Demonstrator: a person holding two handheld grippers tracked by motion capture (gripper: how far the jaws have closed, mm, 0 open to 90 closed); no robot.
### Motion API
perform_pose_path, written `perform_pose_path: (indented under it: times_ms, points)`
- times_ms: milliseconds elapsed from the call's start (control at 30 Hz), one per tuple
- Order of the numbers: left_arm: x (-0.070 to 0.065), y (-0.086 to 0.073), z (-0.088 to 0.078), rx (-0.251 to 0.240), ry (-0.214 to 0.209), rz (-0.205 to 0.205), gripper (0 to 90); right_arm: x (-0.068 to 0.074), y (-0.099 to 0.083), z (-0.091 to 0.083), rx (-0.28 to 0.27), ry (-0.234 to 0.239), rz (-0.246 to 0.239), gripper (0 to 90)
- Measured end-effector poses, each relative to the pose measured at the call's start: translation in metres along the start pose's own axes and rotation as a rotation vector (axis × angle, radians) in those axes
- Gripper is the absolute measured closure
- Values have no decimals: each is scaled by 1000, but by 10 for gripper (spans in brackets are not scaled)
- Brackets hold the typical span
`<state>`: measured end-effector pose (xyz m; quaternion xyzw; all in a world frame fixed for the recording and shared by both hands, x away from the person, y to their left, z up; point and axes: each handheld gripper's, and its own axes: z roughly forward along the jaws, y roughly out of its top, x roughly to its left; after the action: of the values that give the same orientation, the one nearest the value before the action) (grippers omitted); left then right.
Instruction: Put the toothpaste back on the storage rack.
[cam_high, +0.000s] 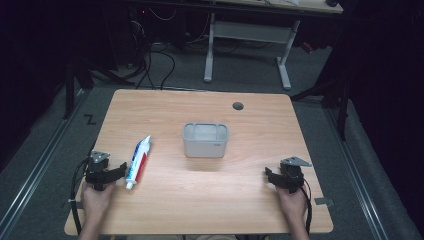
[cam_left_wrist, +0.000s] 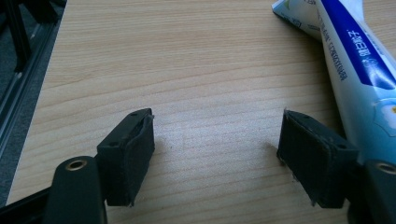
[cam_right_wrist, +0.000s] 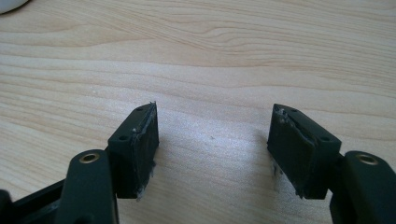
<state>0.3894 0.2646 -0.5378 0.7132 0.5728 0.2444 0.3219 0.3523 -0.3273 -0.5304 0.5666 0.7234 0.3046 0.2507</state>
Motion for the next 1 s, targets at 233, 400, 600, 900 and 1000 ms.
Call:
perform_pose_path:
  times_ms: [233, 400, 600, 900, 1000]
  points:
    - [-1, 1, 1, 7, -8, 10, 226, 0, 0, 0, 0, 0, -2, 334]
    - [-1, 1, 1, 7, -8, 8, 226, 0, 0, 0, 1, 2, -2, 329]
    - [1, 1, 1, 4, -4, -9, 237, 0, 0, 0, -1, 8, -5, 322]
    - [6, 1, -3, 17, 13, -25, 307, 0, 0, 0, -2, 11, -10, 321]
    - [6, 1, -5, 26, 14, -22, 314, 0, 0, 0, 0, 11, -9, 321]
